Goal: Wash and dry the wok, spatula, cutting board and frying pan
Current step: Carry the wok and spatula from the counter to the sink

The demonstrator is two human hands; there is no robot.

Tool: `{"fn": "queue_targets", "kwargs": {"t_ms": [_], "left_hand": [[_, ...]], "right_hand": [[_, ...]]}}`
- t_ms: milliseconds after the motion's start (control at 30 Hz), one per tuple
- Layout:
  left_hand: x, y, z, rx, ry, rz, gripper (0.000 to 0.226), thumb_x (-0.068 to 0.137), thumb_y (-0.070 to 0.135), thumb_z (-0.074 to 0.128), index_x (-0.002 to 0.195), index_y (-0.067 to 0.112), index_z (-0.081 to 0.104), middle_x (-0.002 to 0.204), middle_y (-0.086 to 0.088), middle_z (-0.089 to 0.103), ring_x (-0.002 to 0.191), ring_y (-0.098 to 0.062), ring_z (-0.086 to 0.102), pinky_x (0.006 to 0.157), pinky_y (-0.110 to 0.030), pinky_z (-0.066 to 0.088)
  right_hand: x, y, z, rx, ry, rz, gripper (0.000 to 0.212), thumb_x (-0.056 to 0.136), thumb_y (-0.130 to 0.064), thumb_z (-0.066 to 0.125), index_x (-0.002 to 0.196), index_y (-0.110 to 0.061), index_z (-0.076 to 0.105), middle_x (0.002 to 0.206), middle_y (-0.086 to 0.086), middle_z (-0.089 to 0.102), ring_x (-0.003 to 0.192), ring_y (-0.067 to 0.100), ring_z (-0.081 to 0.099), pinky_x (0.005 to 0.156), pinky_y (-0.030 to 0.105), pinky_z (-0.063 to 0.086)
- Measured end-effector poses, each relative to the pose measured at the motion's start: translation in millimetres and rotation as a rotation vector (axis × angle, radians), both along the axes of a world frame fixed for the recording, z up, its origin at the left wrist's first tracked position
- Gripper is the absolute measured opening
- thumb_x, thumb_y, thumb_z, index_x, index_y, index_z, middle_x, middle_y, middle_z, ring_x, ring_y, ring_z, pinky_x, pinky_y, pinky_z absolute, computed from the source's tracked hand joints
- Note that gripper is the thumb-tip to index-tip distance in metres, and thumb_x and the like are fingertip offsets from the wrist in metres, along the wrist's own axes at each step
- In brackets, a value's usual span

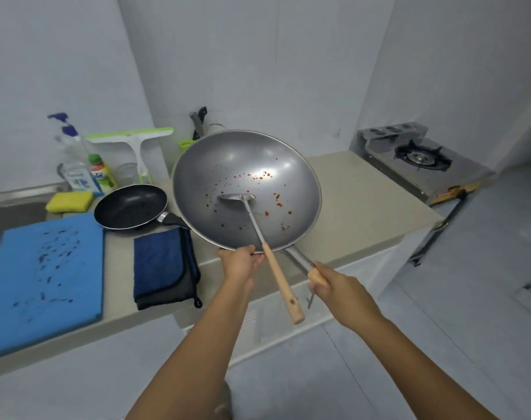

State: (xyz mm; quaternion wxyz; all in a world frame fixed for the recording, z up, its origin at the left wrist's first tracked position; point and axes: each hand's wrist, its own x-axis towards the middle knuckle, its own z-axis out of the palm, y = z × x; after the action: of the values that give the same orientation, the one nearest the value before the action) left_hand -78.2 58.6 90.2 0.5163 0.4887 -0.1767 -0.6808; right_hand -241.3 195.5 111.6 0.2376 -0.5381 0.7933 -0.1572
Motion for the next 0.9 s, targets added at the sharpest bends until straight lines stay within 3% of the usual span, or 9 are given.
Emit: {"fn": "queue_targets", "kwargs": {"t_ms": [200, 300, 467, 567, 700, 800, 900], "left_hand": [[69.4, 15.7, 32.1, -0.057, 0.009, 0.169, 0.045, 0.090, -0.018, 0.046, 0.120, 0.012, 0.030, 0.103, -0.013, 0.053, 0.082, -0.025, 0.064, 0.078, -0.039, 0.055], [114.9, 21.0, 35.8, -0.051, 0.031, 0.256, 0.048, 0.089, -0.017, 0.048, 0.129, 0.006, 0.034, 0.115, -0.016, 0.055, 0.089, -0.029, 0.065, 0.080, -0.039, 0.056], [194.9, 28.0, 38.7, 0.000, 0.015, 0.354, 0.045, 0.092, -0.013, 0.048, 0.135, -0.005, 0.038, 0.130, -0.024, 0.053, 0.104, -0.035, 0.065, 0.068, -0.031, 0.059], [251.8, 28.4, 34.1, 0.002, -0.022, 0.427, 0.044, 0.090, -0.015, 0.047, 0.133, -0.008, 0.037, 0.122, -0.029, 0.055, 0.086, -0.034, 0.066, 0.049, -0.028, 0.057], [326.7, 37.4, 36.3, -0.025, 0.002, 0.455, 0.021, 0.092, -0.018, 0.037, 0.108, -0.009, 0.045, 0.089, -0.025, 0.055, 0.060, -0.029, 0.065, 0.041, -0.027, 0.055], [388.2, 45.0, 33.7, -0.023, -0.021, 0.420, 0.018, 0.092, -0.017, 0.037, 0.104, -0.008, 0.048, 0.080, -0.022, 0.056, 0.043, -0.020, 0.066, 0.040, -0.026, 0.053], [446.8, 47.4, 25.7, -0.046, -0.036, 0.402, 0.029, 0.091, -0.017, 0.039, 0.117, -0.007, 0.047, 0.086, -0.022, 0.060, 0.051, -0.021, 0.069, 0.045, -0.027, 0.056]], "right_hand": [[51.3, -14.3, 29.5, -0.030, 0.003, 0.156, 0.051, 0.095, -0.050, 0.047, 0.145, -0.040, 0.037, 0.124, 0.004, 0.063, 0.107, 0.027, 0.058, 0.086, 0.036, 0.049], [86.2, -20.0, 39.7, -0.032, -0.043, 0.226, 0.051, 0.095, -0.050, 0.048, 0.144, -0.040, 0.038, 0.124, 0.005, 0.063, 0.107, 0.028, 0.058, 0.086, 0.035, 0.048], [157.7, -33.8, 45.6, -0.019, -0.051, 0.356, 0.050, 0.098, -0.046, 0.043, 0.147, -0.039, 0.034, 0.130, 0.003, 0.060, 0.112, 0.027, 0.056, 0.087, 0.033, 0.044], [206.7, -36.6, 44.0, 0.011, -0.139, 0.397, 0.049, 0.100, -0.044, 0.039, 0.147, -0.040, 0.032, 0.134, 0.002, 0.057, 0.113, 0.025, 0.055, 0.090, 0.033, 0.043], [277.6, -33.9, 42.2, 0.098, -0.374, 0.419, 0.052, 0.098, -0.043, 0.038, 0.148, -0.042, 0.028, 0.132, -0.001, 0.055, 0.095, 0.016, 0.050, 0.090, 0.036, 0.047], [334.2, -29.8, 45.4, 0.178, -0.485, 0.447, 0.053, 0.099, -0.033, 0.042, 0.149, -0.040, 0.026, 0.109, -0.001, 0.060, 0.081, 0.015, 0.054, 0.072, 0.030, 0.052], [385.2, -26.6, 44.3, 0.234, -0.581, 0.445, 0.056, 0.099, -0.028, 0.047, 0.150, -0.040, 0.025, 0.110, -0.005, 0.057, 0.081, 0.014, 0.061, 0.060, 0.021, 0.052]]}}
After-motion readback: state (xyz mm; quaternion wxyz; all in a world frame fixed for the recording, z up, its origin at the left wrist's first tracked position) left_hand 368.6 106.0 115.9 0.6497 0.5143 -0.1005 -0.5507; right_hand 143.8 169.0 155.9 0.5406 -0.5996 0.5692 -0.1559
